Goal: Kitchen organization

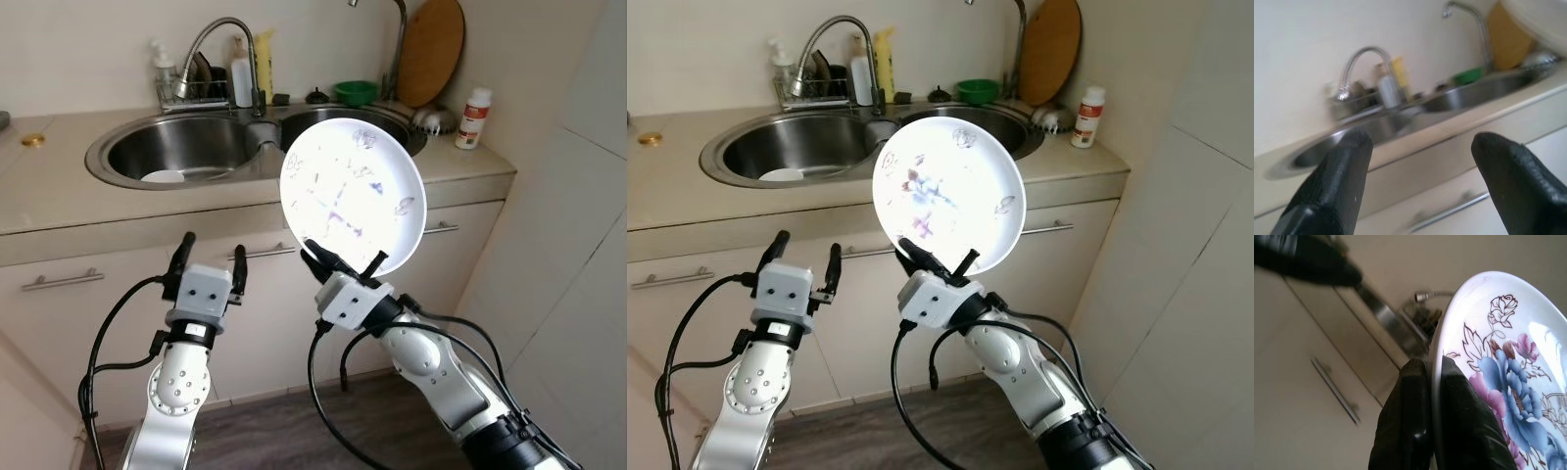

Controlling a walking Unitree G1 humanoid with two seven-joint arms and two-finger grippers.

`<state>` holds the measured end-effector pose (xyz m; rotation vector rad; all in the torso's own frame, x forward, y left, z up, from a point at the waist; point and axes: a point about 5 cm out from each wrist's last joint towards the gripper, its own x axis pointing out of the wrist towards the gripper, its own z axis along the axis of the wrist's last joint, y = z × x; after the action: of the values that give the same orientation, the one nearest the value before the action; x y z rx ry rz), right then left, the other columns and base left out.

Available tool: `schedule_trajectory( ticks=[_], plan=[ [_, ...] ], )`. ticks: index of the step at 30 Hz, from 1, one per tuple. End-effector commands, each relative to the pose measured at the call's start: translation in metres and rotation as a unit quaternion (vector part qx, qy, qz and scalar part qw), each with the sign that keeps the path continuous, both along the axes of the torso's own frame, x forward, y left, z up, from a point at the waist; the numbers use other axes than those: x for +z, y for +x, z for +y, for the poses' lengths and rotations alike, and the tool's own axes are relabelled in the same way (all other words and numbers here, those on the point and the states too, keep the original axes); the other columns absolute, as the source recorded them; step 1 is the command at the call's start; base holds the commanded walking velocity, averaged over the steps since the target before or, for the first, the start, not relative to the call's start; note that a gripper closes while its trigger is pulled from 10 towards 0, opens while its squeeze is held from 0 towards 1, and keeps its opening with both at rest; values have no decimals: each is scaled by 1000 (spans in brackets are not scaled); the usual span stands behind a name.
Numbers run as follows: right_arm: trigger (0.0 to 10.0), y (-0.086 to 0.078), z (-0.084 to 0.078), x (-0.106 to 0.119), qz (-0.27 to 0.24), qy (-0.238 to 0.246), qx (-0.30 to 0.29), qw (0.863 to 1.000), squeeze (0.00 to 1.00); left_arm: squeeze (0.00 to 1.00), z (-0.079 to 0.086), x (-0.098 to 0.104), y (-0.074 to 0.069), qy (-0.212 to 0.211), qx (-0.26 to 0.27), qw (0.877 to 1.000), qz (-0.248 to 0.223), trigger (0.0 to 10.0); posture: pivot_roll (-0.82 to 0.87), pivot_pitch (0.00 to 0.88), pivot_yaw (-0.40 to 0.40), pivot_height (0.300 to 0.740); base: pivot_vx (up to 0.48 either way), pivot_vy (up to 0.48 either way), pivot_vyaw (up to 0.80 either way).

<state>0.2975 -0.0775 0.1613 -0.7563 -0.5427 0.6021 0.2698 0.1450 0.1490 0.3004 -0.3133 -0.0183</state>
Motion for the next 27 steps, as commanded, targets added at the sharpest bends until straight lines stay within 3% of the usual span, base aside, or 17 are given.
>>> schedule_trajectory(
  ticks=[1,11,27],
  plan=[
    [10000,0,3,12,-28,12,3,1000,0,0,4,5,1,5,4,1000,-8,10000,-22,0,6,740,281,0,494],
    [10000,3,1,17,-40,22,-11,999,0,0,3,6,2,1,2,1000,-8,10000,-24,0,8,740,279,0,754],
    [10000,6,1,23,-48,34,-18,998,0,0,0,10,3,6,-4,1000,-13,10000,-20,0,8,740,281,0,0]
  ],
)
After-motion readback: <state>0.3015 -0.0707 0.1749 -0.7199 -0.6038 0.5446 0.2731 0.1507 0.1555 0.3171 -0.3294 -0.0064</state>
